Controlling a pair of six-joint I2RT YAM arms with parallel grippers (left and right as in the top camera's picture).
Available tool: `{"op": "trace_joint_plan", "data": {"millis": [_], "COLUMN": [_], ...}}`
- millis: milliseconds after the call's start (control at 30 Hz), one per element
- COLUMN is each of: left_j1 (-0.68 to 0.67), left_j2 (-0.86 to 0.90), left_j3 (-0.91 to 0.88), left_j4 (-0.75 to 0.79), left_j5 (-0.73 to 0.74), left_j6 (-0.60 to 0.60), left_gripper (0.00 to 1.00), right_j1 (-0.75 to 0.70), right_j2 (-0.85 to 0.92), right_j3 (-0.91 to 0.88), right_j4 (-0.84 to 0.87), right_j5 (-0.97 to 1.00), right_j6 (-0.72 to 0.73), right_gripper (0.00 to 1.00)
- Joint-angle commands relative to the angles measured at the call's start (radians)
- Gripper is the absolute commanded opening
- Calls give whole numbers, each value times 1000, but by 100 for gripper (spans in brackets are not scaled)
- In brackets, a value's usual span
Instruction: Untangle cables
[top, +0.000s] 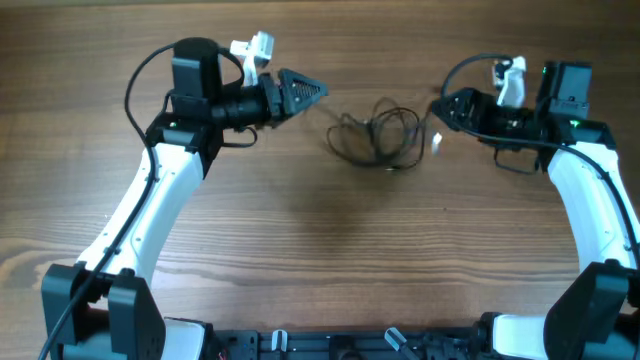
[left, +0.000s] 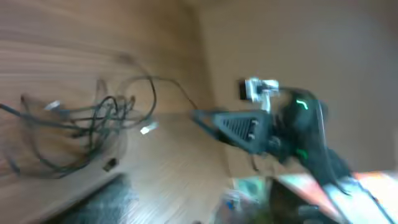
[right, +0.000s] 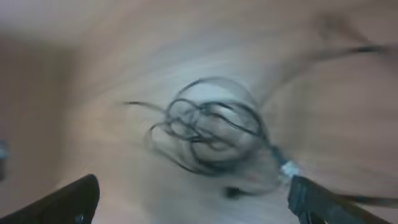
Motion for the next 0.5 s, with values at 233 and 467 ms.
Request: {"op": "trace_joint_plan", "data": {"millis": [233,467], "left_j1": [-234,-240], "left_j2": [33,243], "left_j3": [1,1], "left_j4": [-105,-72], "left_j5": [-665,-742], "left_j6": [49,-50], "left_gripper": [100,72], "right_j1": [72,272], "right_j2": [11,195], "right_j3": [0,0], "right_j4": [24,314], "right_j5": [70,84], "right_j6": [-135,205], "right_gripper": [96,83]}}
